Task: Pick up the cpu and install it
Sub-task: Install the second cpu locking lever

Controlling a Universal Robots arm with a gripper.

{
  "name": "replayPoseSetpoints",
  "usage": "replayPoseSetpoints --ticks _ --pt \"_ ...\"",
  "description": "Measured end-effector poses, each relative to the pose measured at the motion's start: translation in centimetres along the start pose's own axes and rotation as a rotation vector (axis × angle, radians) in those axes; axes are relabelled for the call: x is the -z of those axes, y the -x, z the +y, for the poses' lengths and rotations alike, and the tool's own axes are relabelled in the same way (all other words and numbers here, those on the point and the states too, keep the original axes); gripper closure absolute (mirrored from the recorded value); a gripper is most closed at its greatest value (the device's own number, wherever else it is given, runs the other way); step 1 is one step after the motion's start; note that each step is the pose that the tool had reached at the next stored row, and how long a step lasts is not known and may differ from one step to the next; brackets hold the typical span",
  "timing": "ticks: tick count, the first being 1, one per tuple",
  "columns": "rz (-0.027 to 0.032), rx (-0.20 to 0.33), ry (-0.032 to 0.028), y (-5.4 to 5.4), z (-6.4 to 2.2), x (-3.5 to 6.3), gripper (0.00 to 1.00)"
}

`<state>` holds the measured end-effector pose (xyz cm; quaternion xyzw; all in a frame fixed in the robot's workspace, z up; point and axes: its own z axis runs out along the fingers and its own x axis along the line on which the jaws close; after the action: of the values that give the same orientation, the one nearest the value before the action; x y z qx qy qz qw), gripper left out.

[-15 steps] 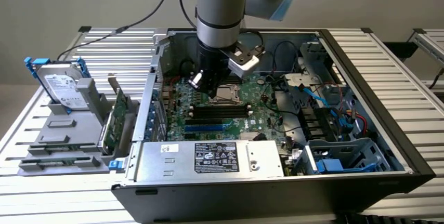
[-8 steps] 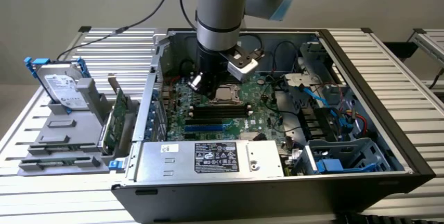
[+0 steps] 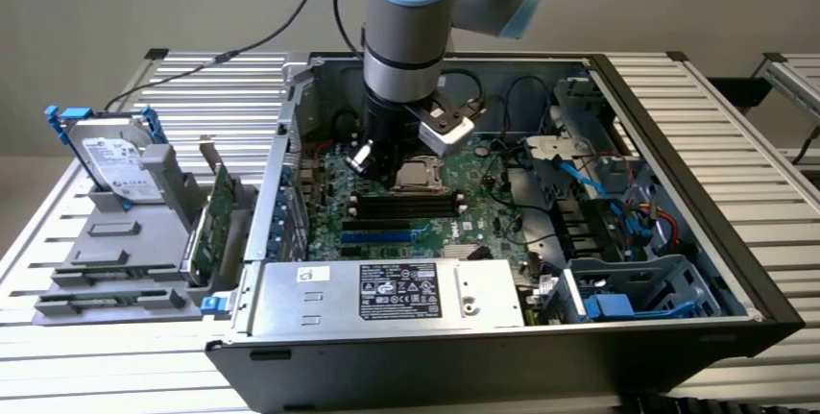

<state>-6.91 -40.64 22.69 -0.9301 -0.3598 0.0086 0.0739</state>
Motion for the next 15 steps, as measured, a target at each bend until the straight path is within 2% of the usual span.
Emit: replayPoseSetpoints --ticks 7,15 --pt "-0.0096 -0.004 -0.0093 0.0 0.08 -0.58 0.89" --pt "-0.0162 -0.013 -0.0193 0.1 0.16 -1.14 0.89"
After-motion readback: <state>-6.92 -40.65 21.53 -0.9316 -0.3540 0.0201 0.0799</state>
